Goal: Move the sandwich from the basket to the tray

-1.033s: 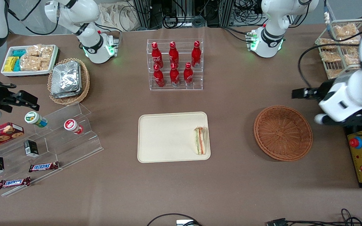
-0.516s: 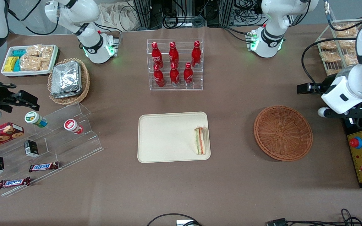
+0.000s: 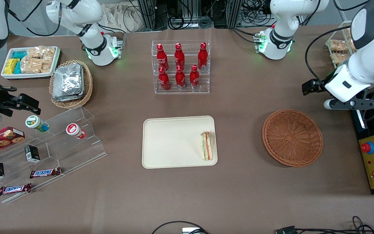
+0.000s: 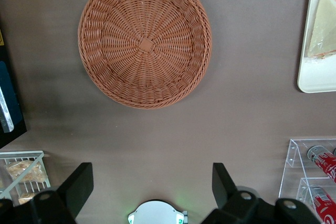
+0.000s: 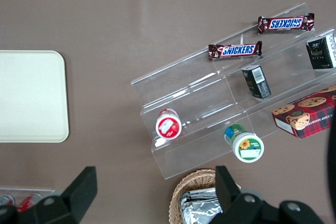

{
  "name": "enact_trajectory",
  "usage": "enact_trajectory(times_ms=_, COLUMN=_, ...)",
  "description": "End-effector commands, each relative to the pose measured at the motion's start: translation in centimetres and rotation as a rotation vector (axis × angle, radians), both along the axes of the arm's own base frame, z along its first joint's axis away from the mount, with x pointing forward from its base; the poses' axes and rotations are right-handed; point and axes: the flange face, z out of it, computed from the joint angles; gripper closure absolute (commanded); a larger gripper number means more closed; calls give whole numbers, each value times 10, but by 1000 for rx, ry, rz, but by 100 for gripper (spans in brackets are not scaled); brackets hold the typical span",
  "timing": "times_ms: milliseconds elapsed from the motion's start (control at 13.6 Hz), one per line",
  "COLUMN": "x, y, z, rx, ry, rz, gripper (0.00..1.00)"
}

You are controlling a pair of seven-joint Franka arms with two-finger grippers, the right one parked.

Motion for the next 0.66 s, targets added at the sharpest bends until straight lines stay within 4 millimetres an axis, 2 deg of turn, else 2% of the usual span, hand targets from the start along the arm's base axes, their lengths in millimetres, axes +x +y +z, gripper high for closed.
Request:
enact_trajectory(times_ms=0, x=-2, y=3, z=5, rx=10, ry=-28, rz=-32, gripper=0)
enact_trajectory(times_ms=148, x=4, y=20, z=15, rx=4, ry=-53, rz=-30, gripper=0)
enact_trajectory(times_ms=369, x=11, y=16, z=22, rx=3, ry=-94, rz=-50, gripper=0)
enact_trajectory(times_ms=590, x=10, y=12, z=20, rx=7, ry=-92, rz=-41, gripper=0)
